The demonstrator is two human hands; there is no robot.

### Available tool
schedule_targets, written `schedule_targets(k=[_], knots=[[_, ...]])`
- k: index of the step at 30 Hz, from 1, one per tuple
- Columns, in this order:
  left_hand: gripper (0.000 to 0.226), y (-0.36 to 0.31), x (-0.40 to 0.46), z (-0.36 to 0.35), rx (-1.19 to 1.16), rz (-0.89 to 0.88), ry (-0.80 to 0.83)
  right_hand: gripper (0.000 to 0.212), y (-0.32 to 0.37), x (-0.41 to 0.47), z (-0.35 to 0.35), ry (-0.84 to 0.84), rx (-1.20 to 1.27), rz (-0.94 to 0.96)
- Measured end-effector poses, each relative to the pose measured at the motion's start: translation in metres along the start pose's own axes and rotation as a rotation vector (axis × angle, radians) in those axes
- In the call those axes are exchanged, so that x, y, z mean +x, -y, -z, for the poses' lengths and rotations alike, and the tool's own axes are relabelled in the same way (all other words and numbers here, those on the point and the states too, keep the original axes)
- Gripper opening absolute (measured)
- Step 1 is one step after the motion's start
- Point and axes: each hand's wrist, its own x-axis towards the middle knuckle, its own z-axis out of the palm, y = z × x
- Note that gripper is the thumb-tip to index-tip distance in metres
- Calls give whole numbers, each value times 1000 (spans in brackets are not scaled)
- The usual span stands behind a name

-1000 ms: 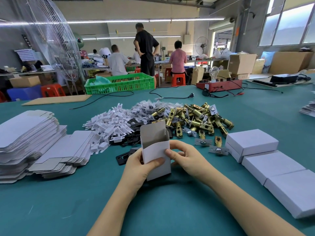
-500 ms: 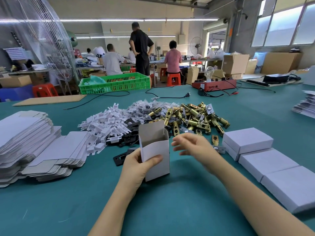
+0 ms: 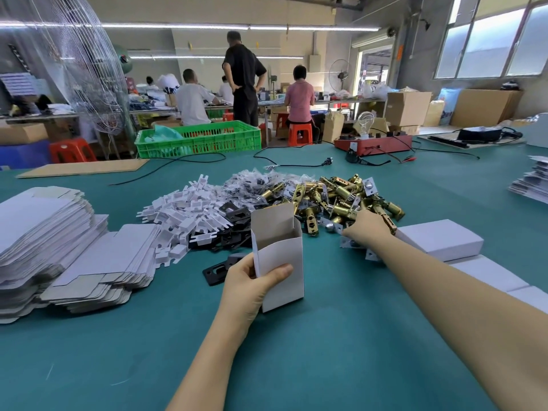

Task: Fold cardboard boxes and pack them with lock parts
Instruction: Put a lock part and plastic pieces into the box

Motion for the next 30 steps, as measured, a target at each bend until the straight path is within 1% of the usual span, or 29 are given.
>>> schedule_targets(k=[3,7,9,11,13,14,16,18,19,21,22,24,25,26,28,29,30], knots=[[25,0,0,0,-5,2,-6,33,4,-2,3,48,-19,-8],[25,0,0,0,19,-8,-3,27,5,-11,6,34,-114,38],[27,0,-1,0,22,-12,-1,29,2,-15,8,29,-45,24],[26,0,-1,-1,22,-10,-3,29,-2,-22,13,29,200,-41],[24,0,-1,-1,12,-8,-10,28,-4,-30,20,60,546,-121],[24,0,-1,-1,9,-7,-12,24,-5,-35,23,101,736,-152],[24,0,-1,-2,12,-6,-17,15,-5,-46,30,249,1153,-213],[24,0,-1,-2,21,-7,-23,25,-5,-52,35,423,1540,-246],[23,0,-1,-1,28,-6,-26,30,-5,-54,38,499,1696,-242],[24,0,-2,-1,35,-11,-25,43,-4,-55,41,628,1957,-196],[26,-1,-2,-1,34,-16,-21,54,-3,-56,41,685,2062,-163],[30,-1,-2,-2,26,-22,-16,70,0,-58,42,766,2174,-110],[31,-1,-2,-2,27,-24,-13,71,1,-59,42,790,2177,-88],[34,-1,-2,-2,31,-23,-8,66,3,-60,43,802,2151,-68],[35,-1,-1,-2,31,-18,-7,43,7,-64,46,783,2053,-25],[35,-1,-1,-2,31,-18,-6,36,10,-65,47,770,2011,-3],[35,-1,-2,-2,32,-20,-1,36,12,-67,50,768,1980,19]])
